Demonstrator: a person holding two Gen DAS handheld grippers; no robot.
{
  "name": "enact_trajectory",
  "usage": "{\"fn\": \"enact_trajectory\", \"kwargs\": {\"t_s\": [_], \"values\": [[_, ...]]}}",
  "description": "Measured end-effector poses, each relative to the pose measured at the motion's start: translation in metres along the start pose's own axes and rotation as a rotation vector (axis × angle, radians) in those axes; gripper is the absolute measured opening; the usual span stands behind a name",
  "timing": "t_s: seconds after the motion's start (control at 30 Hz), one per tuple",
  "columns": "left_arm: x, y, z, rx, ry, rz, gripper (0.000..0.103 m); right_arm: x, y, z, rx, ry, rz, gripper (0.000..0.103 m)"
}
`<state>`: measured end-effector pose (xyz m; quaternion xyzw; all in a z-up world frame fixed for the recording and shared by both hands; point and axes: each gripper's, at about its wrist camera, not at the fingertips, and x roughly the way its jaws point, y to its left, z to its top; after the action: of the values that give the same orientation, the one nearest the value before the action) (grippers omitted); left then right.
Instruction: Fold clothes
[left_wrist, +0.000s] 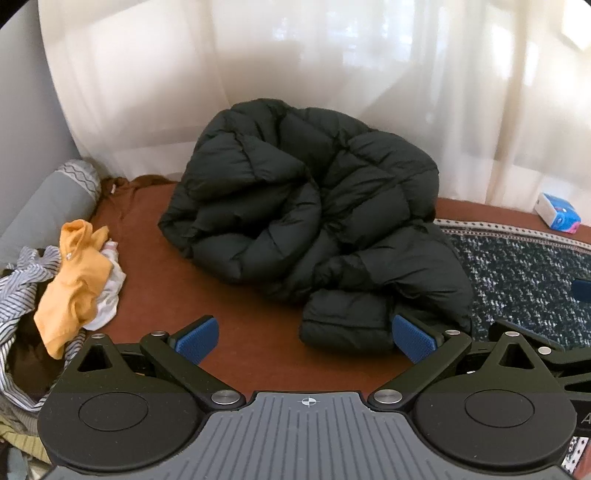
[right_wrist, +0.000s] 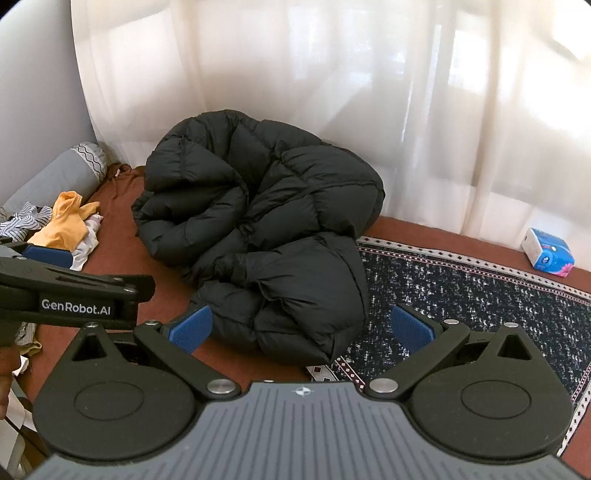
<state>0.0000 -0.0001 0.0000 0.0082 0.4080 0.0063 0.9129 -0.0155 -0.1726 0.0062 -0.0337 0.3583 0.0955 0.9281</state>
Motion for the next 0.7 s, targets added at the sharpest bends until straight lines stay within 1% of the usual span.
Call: {"fn": "enact_trajectory", "kwargs": {"t_s": [0.23, 0.7], "values": [[-0.0007, 0.0046, 0.0003, -0.001, 0.002, -0.016, 0.103, 0.0000, 0.0001, -0.0004, -0.001, -0.001, -0.002, 0.103], [-0.0019, -0.0001, 0.0000, -0.002, 0.000, 0.000, 0.103, -0.0009, 0.0019, -0.0016, -0.005, 0.005, -0.005, 0.103]]}}
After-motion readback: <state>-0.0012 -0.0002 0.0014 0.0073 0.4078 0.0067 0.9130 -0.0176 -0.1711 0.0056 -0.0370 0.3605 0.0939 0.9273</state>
